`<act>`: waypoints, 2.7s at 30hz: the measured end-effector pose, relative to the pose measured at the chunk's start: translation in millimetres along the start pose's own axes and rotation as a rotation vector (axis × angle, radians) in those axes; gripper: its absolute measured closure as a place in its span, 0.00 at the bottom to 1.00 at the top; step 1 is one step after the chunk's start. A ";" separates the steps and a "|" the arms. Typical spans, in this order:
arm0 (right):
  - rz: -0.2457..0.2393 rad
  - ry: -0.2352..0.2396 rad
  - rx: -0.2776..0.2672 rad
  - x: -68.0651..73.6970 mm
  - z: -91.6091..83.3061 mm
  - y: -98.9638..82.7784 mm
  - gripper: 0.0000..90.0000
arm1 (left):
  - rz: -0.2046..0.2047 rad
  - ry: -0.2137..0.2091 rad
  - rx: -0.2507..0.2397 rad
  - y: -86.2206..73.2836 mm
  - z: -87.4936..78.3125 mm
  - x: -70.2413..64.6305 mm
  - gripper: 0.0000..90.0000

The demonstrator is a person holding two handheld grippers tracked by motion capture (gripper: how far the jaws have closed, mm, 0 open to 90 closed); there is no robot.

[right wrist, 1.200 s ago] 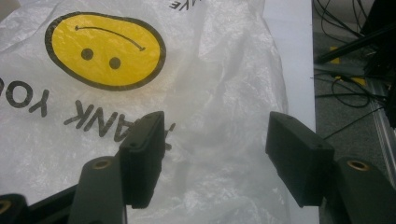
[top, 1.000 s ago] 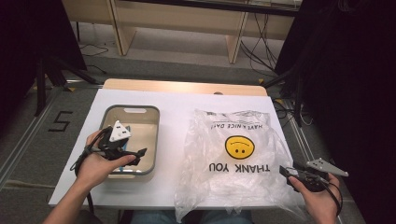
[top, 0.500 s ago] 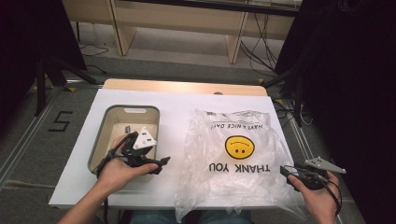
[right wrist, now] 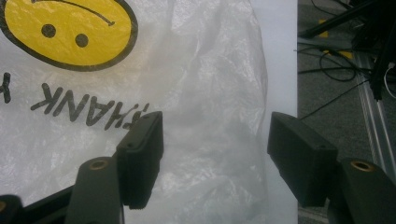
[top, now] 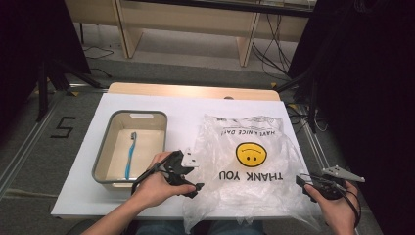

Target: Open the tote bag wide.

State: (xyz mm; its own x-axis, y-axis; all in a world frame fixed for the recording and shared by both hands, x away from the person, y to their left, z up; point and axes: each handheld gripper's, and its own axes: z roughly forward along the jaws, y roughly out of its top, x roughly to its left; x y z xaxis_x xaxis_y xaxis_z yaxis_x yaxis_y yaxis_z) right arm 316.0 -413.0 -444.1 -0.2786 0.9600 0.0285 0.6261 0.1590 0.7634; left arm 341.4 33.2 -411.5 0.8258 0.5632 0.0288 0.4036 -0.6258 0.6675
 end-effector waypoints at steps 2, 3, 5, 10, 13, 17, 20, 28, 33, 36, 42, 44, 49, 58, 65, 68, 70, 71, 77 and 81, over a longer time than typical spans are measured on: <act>0.000 -0.001 0.001 -0.6 0.1 -0.2 0.41 | -0.004 0.009 0.035 -0.1 8.5 -2.1 0.22; 0.002 -0.001 0.005 -0.7 0.0 -0.3 0.41 | -0.007 0.020 0.054 -0.4 12.3 -3.4 0.22; 0.002 -0.001 0.009 -1.0 0.0 -0.4 0.41 | 0.001 0.029 0.098 -1.1 20.0 -6.6 0.21; 0.013 -0.007 0.046 -4.2 1.5 -3.3 0.40 | -0.012 0.052 0.197 -4.7 40.4 -11.7 0.21; 0.018 -0.014 0.081 -5.9 2.7 -5.3 0.40 | -0.008 0.059 0.227 -5.3 43.8 -11.7 0.23; 0.025 -0.018 0.119 -7.5 4.7 -8.1 0.41 | -0.029 0.054 0.265 -7.8 49.3 -10.8 0.31; 0.026 -0.019 0.139 -7.7 5.5 -9.3 0.42 | -0.038 0.046 0.270 -9.0 50.4 -10.1 0.36; 0.036 -0.005 0.214 -7.2 8.7 -12.5 0.53 | -0.048 0.034 0.293 -11.6 55.5 -6.1 0.62; 0.030 0.021 0.244 -8.0 10.8 -14.3 0.64 | -0.048 0.022 0.305 -11.2 61.1 -6.0 0.73; 0.025 0.034 0.266 -8.7 11.6 -16.1 0.71 | -0.054 0.007 0.313 -9.2 62.1 -4.6 0.80; 0.032 0.035 0.274 -10.1 11.4 -16.7 0.85 | -0.072 0.012 0.319 -5.9 65.0 -3.2 0.92; 0.036 0.036 0.273 -10.2 11.5 -17.1 0.89 | -0.073 0.013 0.321 -5.6 65.2 -2.9 0.96; 0.054 0.041 0.274 -10.0 11.7 -17.7 1.00 | -0.070 0.037 0.308 -3.6 65.6 -2.0 0.99; 0.079 0.033 0.248 -8.2 8.3 -13.9 1.00 | -0.083 0.065 0.250 7.3 56.1 6.1 0.99; 0.093 0.014 0.214 -5.8 2.2 -9.1 1.00 | -0.112 0.085 0.192 20.0 51.3 14.8 0.99; 0.108 -0.036 0.188 -11.4 -1.9 -7.9 0.83 | -0.127 0.095 0.185 22.1 52.8 20.9 0.99; 0.115 -0.064 0.192 -14.1 -1.8 -9.3 0.69 | -0.133 0.103 0.187 22.0 53.8 22.0 0.99; 0.114 -0.067 0.200 -15.0 -0.7 -10.7 0.69 | -0.133 0.103 0.187 22.0 53.8 22.0 0.99; 0.109 -0.028 0.268 -13.4 9.2 -17.3 0.60 | -0.143 0.105 0.187 23.0 56.7 24.3 0.99; 0.057 -0.038 0.291 -8.1 9.9 -15.9 0.83 | -0.154 0.112 0.178 24.4 58.5 27.4 0.99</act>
State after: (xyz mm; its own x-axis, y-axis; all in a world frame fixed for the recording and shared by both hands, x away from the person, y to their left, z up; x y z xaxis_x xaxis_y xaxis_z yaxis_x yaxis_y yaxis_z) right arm 315.5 -421.0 -462.9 -0.2132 0.9763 0.0376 0.8239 0.1590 0.5440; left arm 397.0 1.8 -437.9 0.7042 0.7095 0.0256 0.5928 -0.6074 0.5288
